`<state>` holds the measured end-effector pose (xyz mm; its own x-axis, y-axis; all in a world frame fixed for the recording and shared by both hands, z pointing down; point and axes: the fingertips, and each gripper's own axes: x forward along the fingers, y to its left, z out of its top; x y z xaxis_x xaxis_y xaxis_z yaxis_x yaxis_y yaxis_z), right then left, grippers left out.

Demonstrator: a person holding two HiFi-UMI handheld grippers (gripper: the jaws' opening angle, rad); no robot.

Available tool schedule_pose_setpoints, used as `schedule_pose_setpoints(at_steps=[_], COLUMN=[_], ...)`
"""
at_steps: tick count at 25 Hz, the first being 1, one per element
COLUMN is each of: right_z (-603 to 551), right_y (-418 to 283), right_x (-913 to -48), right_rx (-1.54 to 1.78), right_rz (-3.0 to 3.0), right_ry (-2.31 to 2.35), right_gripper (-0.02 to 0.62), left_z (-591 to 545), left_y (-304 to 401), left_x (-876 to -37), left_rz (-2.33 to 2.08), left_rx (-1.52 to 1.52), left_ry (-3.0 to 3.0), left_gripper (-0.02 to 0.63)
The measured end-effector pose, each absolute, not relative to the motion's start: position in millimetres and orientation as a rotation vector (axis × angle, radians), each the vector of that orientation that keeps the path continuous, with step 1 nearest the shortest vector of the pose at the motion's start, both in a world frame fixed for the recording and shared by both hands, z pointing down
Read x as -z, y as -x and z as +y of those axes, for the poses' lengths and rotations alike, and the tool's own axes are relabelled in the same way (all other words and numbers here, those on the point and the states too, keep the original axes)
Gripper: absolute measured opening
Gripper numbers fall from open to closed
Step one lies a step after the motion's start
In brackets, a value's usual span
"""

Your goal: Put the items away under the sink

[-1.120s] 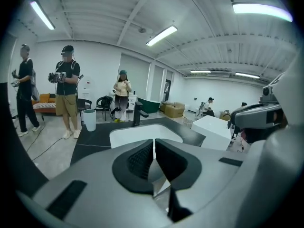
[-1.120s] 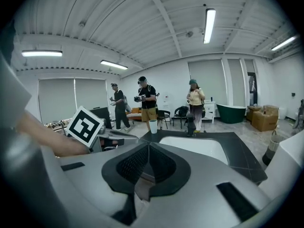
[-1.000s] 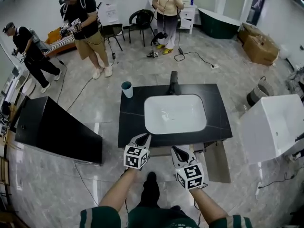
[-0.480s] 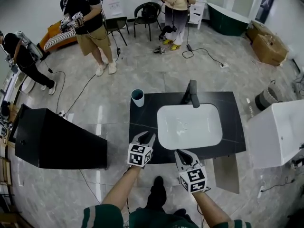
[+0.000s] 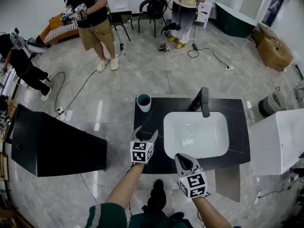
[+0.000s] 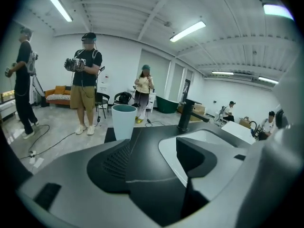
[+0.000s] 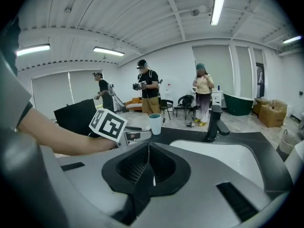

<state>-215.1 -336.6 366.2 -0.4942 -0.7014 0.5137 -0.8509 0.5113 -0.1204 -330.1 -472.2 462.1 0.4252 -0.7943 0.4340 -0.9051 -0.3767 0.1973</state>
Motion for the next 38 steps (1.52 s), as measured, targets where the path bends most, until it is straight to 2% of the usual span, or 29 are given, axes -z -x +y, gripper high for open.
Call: schedule_pose_setpoints(at_steps=[4,13,21,29,38], right_z=[-351,-352,-341,-336,-326], right_y=[229,227,204,185,172], right_x=[-365,-385,-403,-411,-417], right_rx=[-0.499,-0.518,-0.567,-0.569,-0.594], right_rz=[-2.363,-2.320,-2.267,-2.233,-2.240], right_ry=[-1.258,-1.220,-1.234,-1.228,-1.249], right_gripper=[0.043,0.043,0.043,0.043,0.043], left_z=[-511,-578,-620,-635,-624], left_y=[342,371,364,367,351], left_x=[-464,-481,-484,-482,-468], left_rz=[-1.538,-1.640,-1.645,-1.743,-1.712], left_rx=[-0.352,-0.399,-0.457,-0.428,-0.402], left_ry=[-2.266,-2.254,-2.296,-2.277,-2.340], left_gripper=[0.356,0.376,0.410,0.407,0.367])
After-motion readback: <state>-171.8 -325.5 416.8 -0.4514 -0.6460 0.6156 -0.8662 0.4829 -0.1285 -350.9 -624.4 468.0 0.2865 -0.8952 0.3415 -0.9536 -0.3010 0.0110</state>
